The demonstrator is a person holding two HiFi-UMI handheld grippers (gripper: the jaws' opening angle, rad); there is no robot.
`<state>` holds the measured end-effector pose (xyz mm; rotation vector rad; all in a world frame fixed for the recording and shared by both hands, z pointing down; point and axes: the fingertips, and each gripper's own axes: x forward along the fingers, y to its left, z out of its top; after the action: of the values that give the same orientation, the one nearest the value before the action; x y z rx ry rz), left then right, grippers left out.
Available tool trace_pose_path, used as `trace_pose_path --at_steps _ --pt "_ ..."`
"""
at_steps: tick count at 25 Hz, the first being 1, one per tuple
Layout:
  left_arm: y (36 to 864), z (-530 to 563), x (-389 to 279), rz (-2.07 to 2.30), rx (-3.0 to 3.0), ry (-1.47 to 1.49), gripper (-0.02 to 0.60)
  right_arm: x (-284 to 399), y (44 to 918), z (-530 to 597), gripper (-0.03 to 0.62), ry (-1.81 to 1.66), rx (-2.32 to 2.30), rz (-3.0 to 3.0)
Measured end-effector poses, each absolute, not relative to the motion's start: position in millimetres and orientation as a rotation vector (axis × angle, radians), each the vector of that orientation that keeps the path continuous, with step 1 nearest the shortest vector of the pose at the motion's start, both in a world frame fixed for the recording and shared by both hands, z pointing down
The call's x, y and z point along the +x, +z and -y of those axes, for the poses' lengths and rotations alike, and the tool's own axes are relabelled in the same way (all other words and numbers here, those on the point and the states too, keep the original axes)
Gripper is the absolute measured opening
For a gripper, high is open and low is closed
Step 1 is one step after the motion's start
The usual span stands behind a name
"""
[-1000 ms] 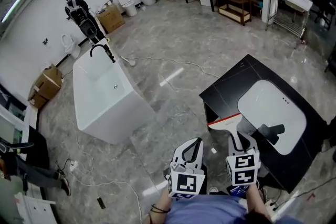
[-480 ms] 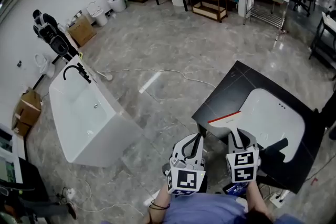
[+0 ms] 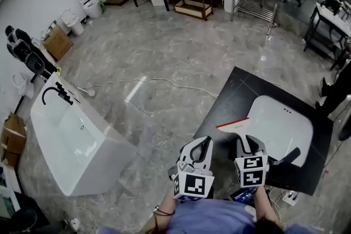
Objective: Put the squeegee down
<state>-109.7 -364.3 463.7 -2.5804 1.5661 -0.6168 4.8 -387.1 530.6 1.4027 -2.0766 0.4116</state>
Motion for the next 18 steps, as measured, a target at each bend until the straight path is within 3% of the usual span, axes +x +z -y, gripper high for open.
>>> trace_pose_path --at_steps 18 --pt "468 418 -110 -1.432 -2.691 -0.551 0.018 4 618 474 0.091 0.519 1.454 1.965"
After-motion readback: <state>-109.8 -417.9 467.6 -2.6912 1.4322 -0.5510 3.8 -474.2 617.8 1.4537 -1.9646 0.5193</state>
